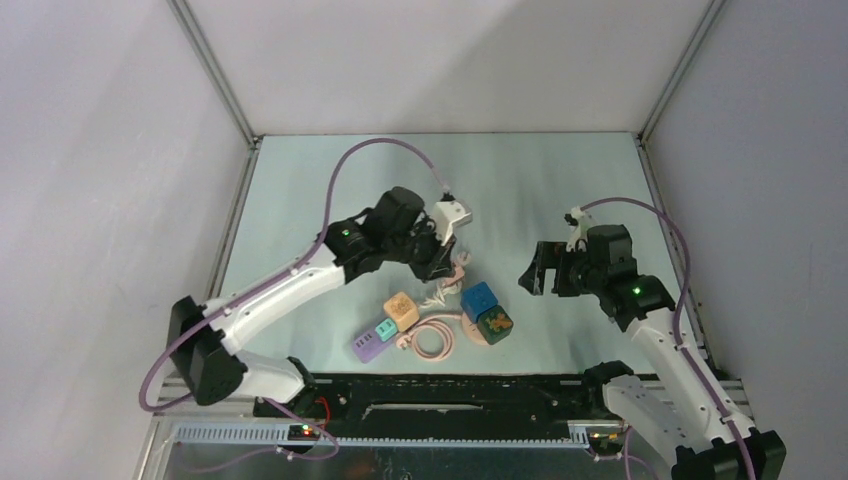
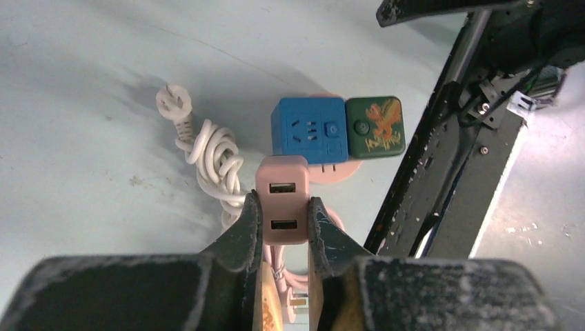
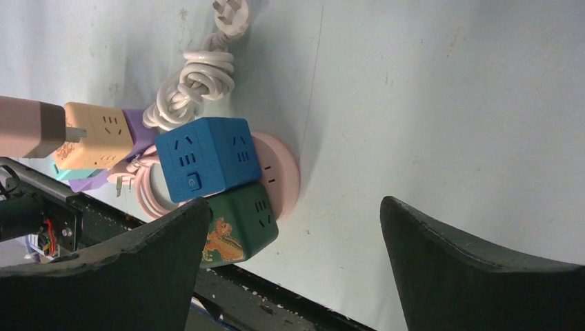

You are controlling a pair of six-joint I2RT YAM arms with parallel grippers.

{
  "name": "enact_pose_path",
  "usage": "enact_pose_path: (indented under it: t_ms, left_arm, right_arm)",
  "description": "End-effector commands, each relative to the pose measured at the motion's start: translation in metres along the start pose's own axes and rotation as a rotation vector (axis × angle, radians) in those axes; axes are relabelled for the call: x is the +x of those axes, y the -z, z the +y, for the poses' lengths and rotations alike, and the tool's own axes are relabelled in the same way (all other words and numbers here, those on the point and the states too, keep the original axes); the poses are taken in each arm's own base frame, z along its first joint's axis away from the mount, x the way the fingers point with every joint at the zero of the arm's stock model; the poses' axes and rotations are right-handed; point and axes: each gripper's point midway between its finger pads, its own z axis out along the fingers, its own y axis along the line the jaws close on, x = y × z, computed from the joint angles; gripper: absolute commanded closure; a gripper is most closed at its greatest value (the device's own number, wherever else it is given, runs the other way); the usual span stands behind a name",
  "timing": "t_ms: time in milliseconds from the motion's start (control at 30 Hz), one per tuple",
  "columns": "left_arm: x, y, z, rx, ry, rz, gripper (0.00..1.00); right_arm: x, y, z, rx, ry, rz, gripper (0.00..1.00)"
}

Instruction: Insert the plug

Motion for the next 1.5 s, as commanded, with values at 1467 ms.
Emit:
enact_pose_path:
  t_ms: [1467]
  left_arm:
    - [0.005,-0.089,-0.027,-0.139,-0.080,0.214,1.00]
  right_arm:
    - [-0.022,0.022,-0.013,-0.011,-0.088,-0.116,0.05]
